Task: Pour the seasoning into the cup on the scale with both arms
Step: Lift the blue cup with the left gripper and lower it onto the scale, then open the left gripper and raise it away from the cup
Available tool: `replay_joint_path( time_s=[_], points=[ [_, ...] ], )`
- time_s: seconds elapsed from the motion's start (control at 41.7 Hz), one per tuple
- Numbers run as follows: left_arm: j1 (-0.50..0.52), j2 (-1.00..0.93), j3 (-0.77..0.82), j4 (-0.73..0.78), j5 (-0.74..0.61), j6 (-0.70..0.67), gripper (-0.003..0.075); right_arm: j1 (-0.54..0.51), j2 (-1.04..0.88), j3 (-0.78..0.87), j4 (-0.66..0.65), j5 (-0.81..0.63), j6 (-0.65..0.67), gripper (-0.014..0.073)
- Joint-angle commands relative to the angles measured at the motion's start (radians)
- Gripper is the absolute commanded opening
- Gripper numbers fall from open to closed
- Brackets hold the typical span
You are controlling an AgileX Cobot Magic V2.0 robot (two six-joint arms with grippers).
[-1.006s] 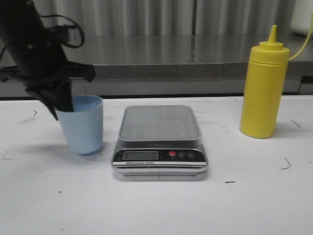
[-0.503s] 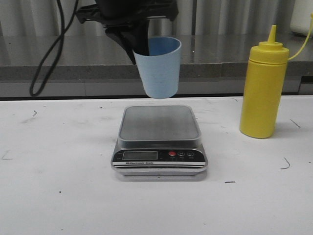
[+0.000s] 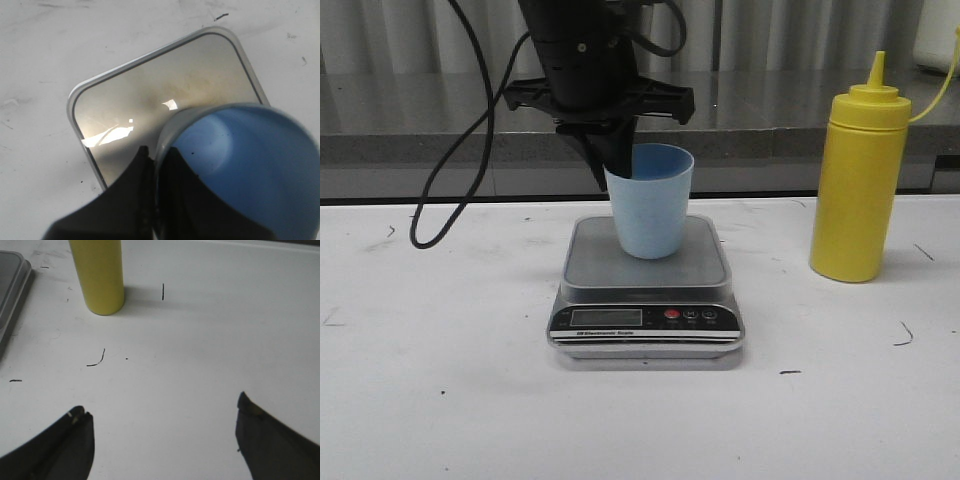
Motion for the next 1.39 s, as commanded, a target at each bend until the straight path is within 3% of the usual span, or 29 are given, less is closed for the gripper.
replay_joint_path(
  time_s=[0.0, 0.144, 0.335, 0.407, 0.767, 1.054, 1.366],
  points=[
    [-0.003, -0.048, -0.03, 0.009, -0.004, -0.012, -0.0019, -0.004, 0.011, -0.026, -0.003, -0.069, -0.007, 0.0593],
    [-0.003, -0.045, -0.03, 0.009, 0.01, -0.01, 0.0024, -0.004, 0.011, -0.026, -0.003, -0.069, -0.007, 0.0593],
    [-0.003, -0.051, -0.03, 0.0, 0.015, -0.01, 0.0352, -0.004, 0.011, -0.026, -0.003, -0.069, -0.007, 0.0593],
    [-0.003, -0.061, -0.03, 0.0, 0.015, -0.01, 0.0405, -0.004, 0.011, -0.026, -0.003, -0.07, -0.007, 0.0593],
    [0.008, -0.302, 0.081, -0.006, 0.002, 0.031, 0.038, -0.004, 0.011, -0.026, -0.003, -0.07, -0.007, 0.0593],
    [0.113, -0.638, 0.441, -0.116, -0.127, 0.144, 0.0365, -0.004, 0.011, -0.026, -0.003, -0.071, -0.007, 0.0593],
    [0.177, -1.016, 0.808, -0.116, -0.201, 0.148, 0.0365, -0.004, 0.011, -0.026, -0.003, -0.072, -0.007, 0.0593]
  ],
)
